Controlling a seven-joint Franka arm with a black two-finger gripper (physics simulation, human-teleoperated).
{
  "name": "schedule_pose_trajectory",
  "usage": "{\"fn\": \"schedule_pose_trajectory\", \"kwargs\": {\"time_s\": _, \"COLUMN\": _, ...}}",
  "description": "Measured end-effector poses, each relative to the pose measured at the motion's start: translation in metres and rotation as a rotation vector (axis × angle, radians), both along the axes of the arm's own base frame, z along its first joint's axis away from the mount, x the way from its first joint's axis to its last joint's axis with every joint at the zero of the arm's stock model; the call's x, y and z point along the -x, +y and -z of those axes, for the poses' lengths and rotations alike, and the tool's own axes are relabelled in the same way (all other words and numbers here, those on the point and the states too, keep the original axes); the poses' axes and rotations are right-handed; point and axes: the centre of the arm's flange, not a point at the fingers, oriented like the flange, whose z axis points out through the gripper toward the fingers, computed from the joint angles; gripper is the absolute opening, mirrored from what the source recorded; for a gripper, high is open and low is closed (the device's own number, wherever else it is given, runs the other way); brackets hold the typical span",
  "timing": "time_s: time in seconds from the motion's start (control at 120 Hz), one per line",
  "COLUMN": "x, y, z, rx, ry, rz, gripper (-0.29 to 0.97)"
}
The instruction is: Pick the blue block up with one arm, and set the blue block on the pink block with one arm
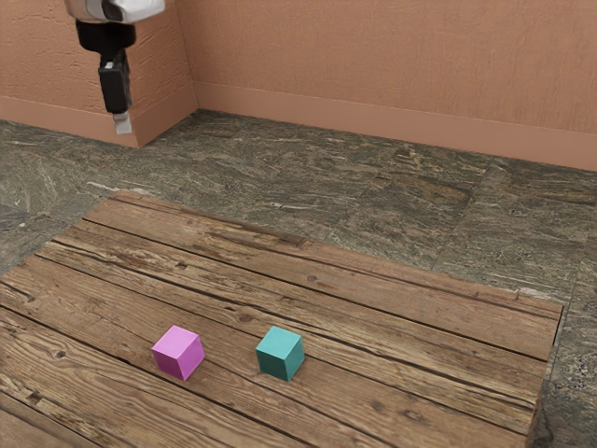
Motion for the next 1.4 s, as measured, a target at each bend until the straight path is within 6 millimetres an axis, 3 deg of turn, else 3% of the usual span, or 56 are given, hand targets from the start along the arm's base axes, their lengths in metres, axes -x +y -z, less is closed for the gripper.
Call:
{"fn": "schedule_pose_trajectory", "kwargs": {"time_s": 0.117, "x": 0.002, "y": 0.003, "z": -0.007, "rx": 0.002, "ry": -0.002, "rz": 0.072, "gripper": 0.68}}
{"fn": "schedule_pose_trajectory", "kwargs": {"time_s": 0.133, "x": 0.006, "y": 0.004, "z": -0.023, "rx": -0.001, "ry": -0.032, "rz": 0.08, "gripper": 0.68}}
{"fn": "schedule_pose_trajectory", "kwargs": {"time_s": 0.175, "x": 0.028, "y": 0.005, "z": -0.093, "rx": -0.013, "ry": -0.175, "rz": 0.099, "gripper": 0.68}}
{"fn": "schedule_pose_trajectory", "kwargs": {"time_s": 0.208, "x": 0.05, "y": 0.006, "z": -0.13, "rx": -0.019, "ry": -0.252, "rz": 0.116, "gripper": 0.68}}
{"fn": "schedule_pose_trajectory", "kwargs": {"time_s": 0.292, "x": 0.096, "y": 0.001, "z": -0.178, "rx": -0.03, "ry": -0.34, "rz": 0.166, "gripper": 0.68}}
{"fn": "schedule_pose_trajectory", "kwargs": {"time_s": 0.392, "x": 0.121, "y": -0.03, "z": -0.194, "rx": -0.028, "ry": -0.357, "rz": 0.276, "gripper": 0.68}}
{"fn": "schedule_pose_trajectory", "kwargs": {"time_s": 0.517, "x": 0.119, "y": -0.03, "z": -0.188, "rx": -0.034, "ry": -0.323, "rz": 0.319, "gripper": 0.68}}
{"fn": "schedule_pose_trajectory", "kwargs": {"time_s": 0.6, "x": 0.092, "y": -0.033, "z": -0.146, "rx": -0.024, "ry": -0.209, "rz": 0.348, "gripper": 0.68}}
{"fn": "schedule_pose_trajectory", "kwargs": {"time_s": 0.667, "x": 0.094, "y": -0.035, "z": -0.1, "rx": -0.014, "ry": -0.123, "rz": 0.376, "gripper": 0.68}}
{"fn": "schedule_pose_trajectory", "kwargs": {"time_s": 0.783, "x": 0.116, "y": -0.018, "z": 0.013, "rx": 0.013, "ry": -0.035, "rz": 0.396, "gripper": 0.68}}
{"fn": "schedule_pose_trajectory", "kwargs": {"time_s": 0.825, "x": 0.108, "y": -0.016, "z": 0.059, "rx": 0.036, "ry": -0.002, "rz": 0.402, "gripper": 0.68}}
{"fn": "schedule_pose_trajectory", "kwargs": {"time_s": 0.883, "x": 0.109, "y": -0.017, "z": 0.1, "rx": 0.066, "ry": 0.008, "rz": 0.411, "gripper": 0.68}}
{"fn": "schedule_pose_trajectory", "kwargs": {"time_s": 0.975, "x": 0.127, "y": -0.03, "z": 0.139, "rx": 0.085, "ry": 0.016, "rz": 0.414, "gripper": 0.68}}
{"fn": "schedule_pose_trajectory", "kwargs": {"time_s": 1.117, "x": 0.142, "y": -0.059, "z": 0.162, "rx": 0.116, "ry": 0.041, "rz": 0.43, "gripper": 0.68}}
{"fn": "schedule_pose_trajectory", "kwargs": {"time_s": 1.242, "x": 0.154, "y": -0.069, "z": 0.206, "rx": 0.126, "ry": 0.073, "rz": 0.549, "gripper": 0.68}}
{"fn": "schedule_pose_trajectory", "kwargs": {"time_s": 1.342, "x": 0.147, "y": -0.069, "z": 0.251, "rx": 0.107, "ry": 0.09, "rz": 0.7, "gripper": 0.68}}
{"fn": "schedule_pose_trajectory", "kwargs": {"time_s": 1.4, "x": 0.141, "y": -0.076, "z": 0.264, "rx": 0.088, "ry": 0.08, "rz": 0.81, "gripper": 0.68}}
